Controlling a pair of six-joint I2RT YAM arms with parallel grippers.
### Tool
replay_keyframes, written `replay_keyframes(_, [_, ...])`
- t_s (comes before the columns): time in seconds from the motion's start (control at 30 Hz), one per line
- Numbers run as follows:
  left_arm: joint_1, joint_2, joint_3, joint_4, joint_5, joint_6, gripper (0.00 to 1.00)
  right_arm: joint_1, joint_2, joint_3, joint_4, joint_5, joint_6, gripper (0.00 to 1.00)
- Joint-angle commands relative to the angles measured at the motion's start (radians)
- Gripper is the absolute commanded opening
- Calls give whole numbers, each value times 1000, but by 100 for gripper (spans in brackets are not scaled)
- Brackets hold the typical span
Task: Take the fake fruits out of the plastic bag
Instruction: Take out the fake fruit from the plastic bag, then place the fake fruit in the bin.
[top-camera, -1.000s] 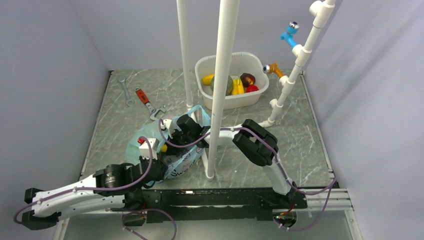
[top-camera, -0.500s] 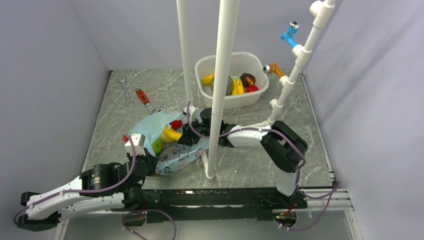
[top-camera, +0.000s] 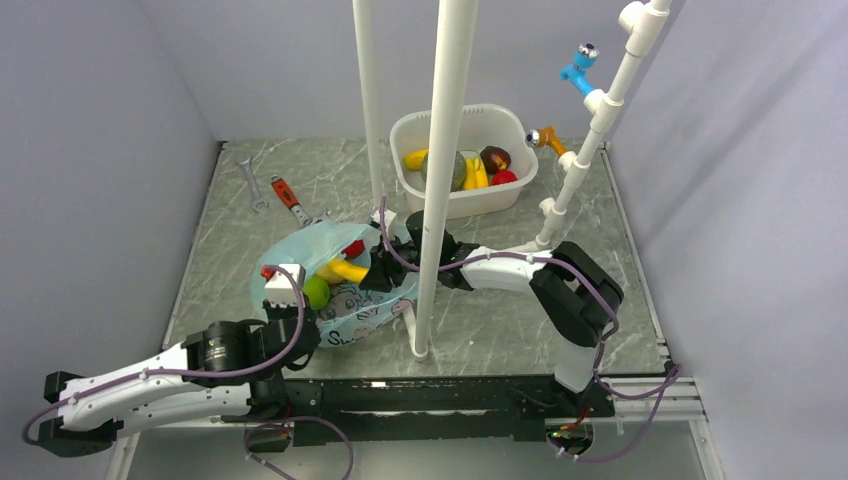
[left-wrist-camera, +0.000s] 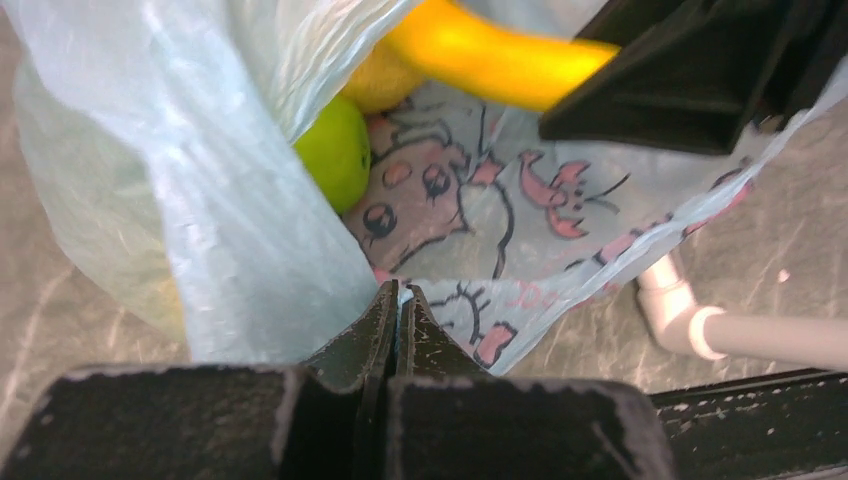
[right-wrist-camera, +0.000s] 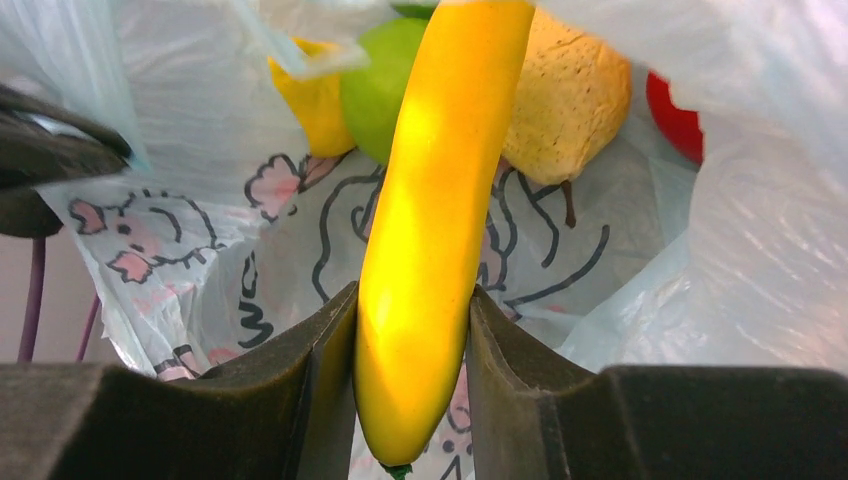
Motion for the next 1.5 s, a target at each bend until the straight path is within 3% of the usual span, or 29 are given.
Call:
replay_keyframes(0.0, [2, 45, 119, 136, -146, 182, 0, -2, -75, 24, -76, -61, -92, 0])
replay_keyframes(0.1, [89, 85, 123, 322, -65, 380, 0, -4, -99, -12, -30, -96, -63, 0])
replay_keyframes(0.2, [387, 128, 121, 428, 263, 476, 0, -10, -115, -48, 57, -153, 0, 0])
replay_keyframes(0.27, [512, 131, 110, 469, 409, 501, 0, -8, -117, -53, 67, -195, 6, 0])
replay_keyframes(0.37, [610, 108, 132, 483, 501, 563, 0, -16, -110, -44, 22, -238, -24, 0])
replay_keyframes(0.47, [676, 96, 203, 429, 478, 604, 0, -19, -102, -17, -78, -298, -103, 0])
replay_keyframes(0.63, [741, 145, 208, 370, 444, 611, 0, -17, -155, -41, -68, -395, -151, 0])
replay_keyframes(0.83, [751, 172, 151, 412, 486, 607, 0, -22, -198, -46, -44, -438, -154, 0])
replay_keyframes(0.93, [751, 203, 142, 383, 519, 601, 0, -40, -249, -114, 113, -354, -32, 0])
replay_keyframes(1.1, [751, 152, 71, 384, 593, 563, 0, -75, -284, -261, 565, -223, 282, 0])
replay_keyframes(1.27, [751, 102, 66, 392, 684, 581, 0, -79, -246, -282, 812, -106, 561, 0])
replay_keyframes(1.47, [751, 157, 143, 318, 746, 664, 0, -81, -279, -202, 727, -34, 663, 0])
